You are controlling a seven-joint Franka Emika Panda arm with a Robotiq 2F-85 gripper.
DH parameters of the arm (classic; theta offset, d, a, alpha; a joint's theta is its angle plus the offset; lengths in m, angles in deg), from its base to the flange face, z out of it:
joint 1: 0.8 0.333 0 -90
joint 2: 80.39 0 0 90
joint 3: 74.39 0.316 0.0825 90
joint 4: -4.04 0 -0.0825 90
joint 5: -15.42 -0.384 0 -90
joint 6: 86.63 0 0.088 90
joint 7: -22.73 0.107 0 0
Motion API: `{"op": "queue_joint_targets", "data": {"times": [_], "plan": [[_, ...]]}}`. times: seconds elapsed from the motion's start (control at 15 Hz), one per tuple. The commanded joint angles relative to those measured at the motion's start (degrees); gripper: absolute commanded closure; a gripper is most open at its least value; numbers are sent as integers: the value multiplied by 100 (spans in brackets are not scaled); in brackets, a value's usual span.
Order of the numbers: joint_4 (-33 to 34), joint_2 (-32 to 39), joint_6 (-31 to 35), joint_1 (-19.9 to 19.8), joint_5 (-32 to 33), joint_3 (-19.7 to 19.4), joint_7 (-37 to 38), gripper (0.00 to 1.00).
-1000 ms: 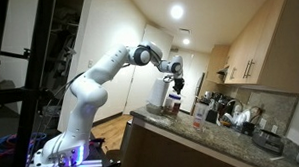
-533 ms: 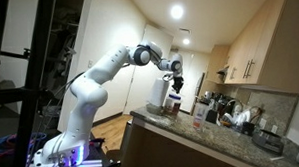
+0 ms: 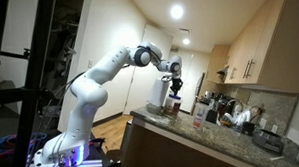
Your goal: Take the white spoon and place it on top of the clear storage jar
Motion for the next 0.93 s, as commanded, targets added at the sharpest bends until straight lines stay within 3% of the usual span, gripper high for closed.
{"op": "queue_joint_targets", "data": {"times": [0.0, 0.27, 0.53, 0.8, 0.87], "plan": [[64, 72, -10, -44, -67, 40, -101, 65], [-51, -138, 248, -12, 44, -21, -24, 33], [-472, -883, 130, 5, 286, -117, -38, 2], [-1207, -1987, 308, -333, -323, -4, -593, 0], [-448, -1287, 174, -126, 14, -106, -280, 0]]}}
